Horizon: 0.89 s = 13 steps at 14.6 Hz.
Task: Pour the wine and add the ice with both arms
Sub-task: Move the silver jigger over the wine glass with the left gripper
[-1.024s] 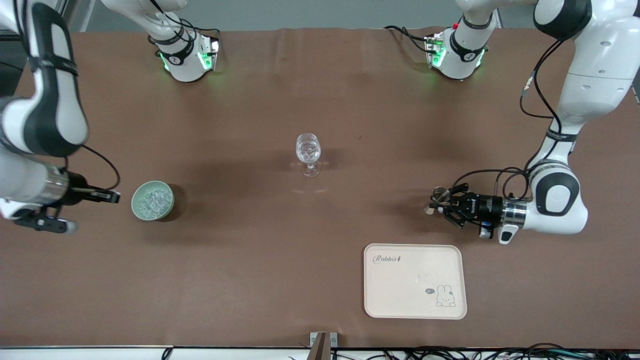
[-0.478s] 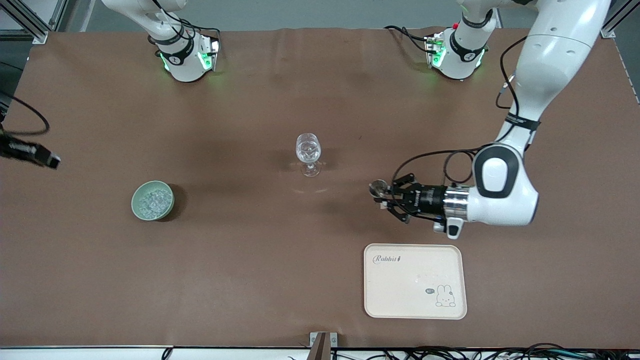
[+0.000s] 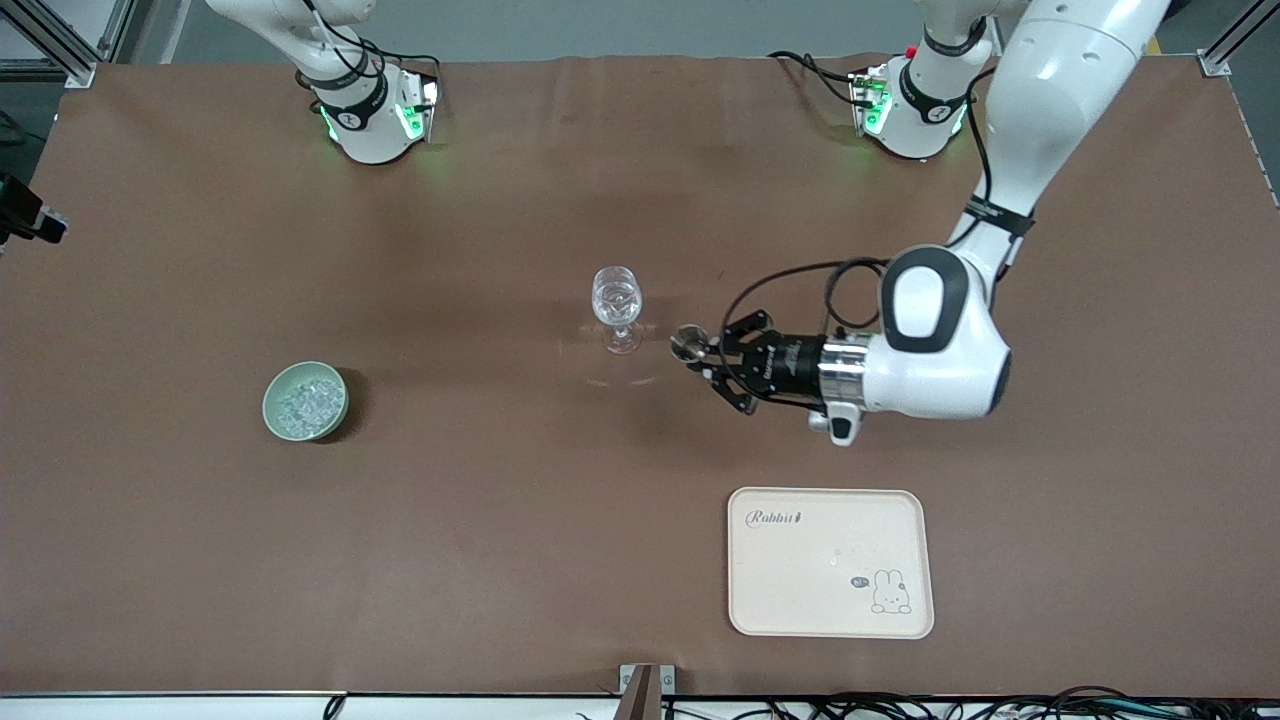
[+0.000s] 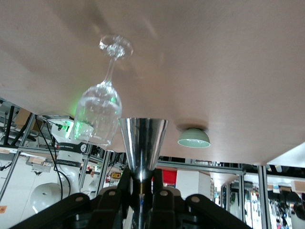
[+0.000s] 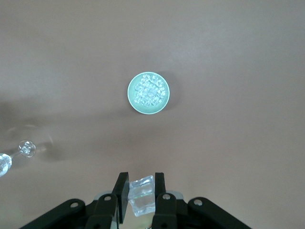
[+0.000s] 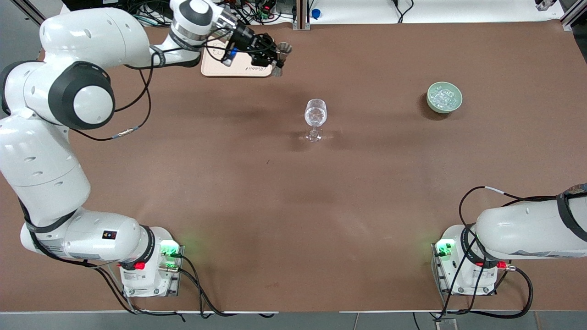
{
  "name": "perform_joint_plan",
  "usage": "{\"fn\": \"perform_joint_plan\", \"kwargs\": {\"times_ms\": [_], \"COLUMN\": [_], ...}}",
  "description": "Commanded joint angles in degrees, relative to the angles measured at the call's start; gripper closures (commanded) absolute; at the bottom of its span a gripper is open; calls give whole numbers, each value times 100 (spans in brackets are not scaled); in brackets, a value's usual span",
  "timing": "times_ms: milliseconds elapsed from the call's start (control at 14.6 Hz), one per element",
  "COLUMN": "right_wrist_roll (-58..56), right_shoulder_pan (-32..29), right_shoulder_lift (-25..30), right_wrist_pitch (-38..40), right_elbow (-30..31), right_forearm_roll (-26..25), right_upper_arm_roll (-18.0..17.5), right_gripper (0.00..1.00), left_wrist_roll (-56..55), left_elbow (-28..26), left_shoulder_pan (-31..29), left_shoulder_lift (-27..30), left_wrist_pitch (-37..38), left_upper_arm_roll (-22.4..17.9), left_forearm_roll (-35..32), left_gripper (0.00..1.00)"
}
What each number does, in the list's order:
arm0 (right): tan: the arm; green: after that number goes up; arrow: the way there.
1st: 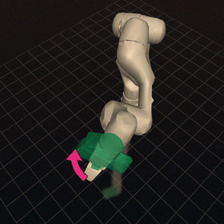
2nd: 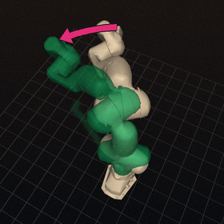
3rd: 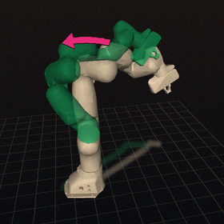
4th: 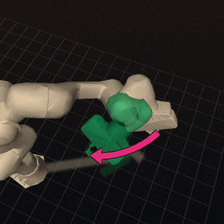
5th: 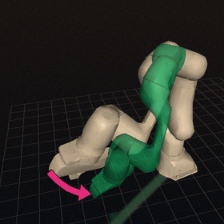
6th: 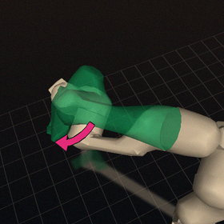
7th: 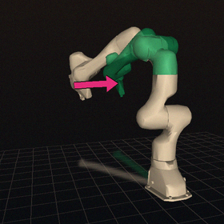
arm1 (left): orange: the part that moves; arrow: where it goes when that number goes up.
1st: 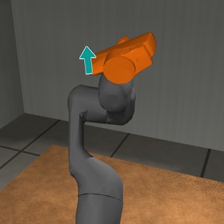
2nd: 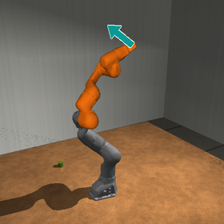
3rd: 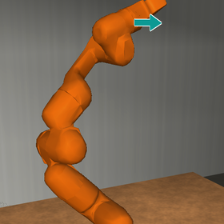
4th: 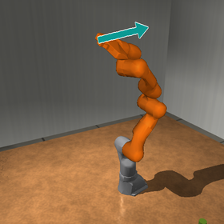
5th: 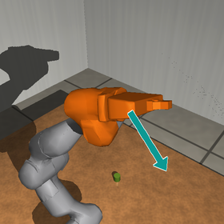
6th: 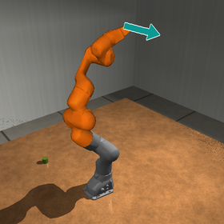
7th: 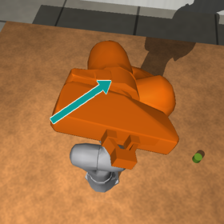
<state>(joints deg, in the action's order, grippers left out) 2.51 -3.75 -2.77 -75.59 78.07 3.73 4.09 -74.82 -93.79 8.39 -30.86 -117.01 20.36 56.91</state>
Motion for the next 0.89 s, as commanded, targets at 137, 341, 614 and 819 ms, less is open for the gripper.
{"fn": "perform_joint_plan", "kwargs": {"times_ms": [137, 341, 614, 819], "right_wrist_roll": [-93, -84, -66, -66], "right_shoulder_pan": [-232, -205, -179, -179], "right_shoulder_lift": [146, 128, 137, 128], "right_wrist_pitch": [-185, -255, -237, -299], "right_elbow": [375, 366, 384, 384], "right_forearm_roll": [-92, -92, -92, -48], "right_upper_arm_roll": [-128, -128, -137, -145], "right_gripper": [100, 100, 100, 100], "left_wrist_roll": [-156, -566, -1569, -1999], "left_elbow": [-912, -1045, -931, -931], "left_shoulder_pan": [233, 242, 646, 988], "left_shoulder_lift": [879, 1108, 1082, 1082], "left_wrist_pitch": [-235, -244, -463, -542], "left_upper_arm_roll": [-41, -15, -15, -23], "left_forearm_roll": [22, -449, -1252, -1594], "left_gripper": [100, 100, 100, 100]}}
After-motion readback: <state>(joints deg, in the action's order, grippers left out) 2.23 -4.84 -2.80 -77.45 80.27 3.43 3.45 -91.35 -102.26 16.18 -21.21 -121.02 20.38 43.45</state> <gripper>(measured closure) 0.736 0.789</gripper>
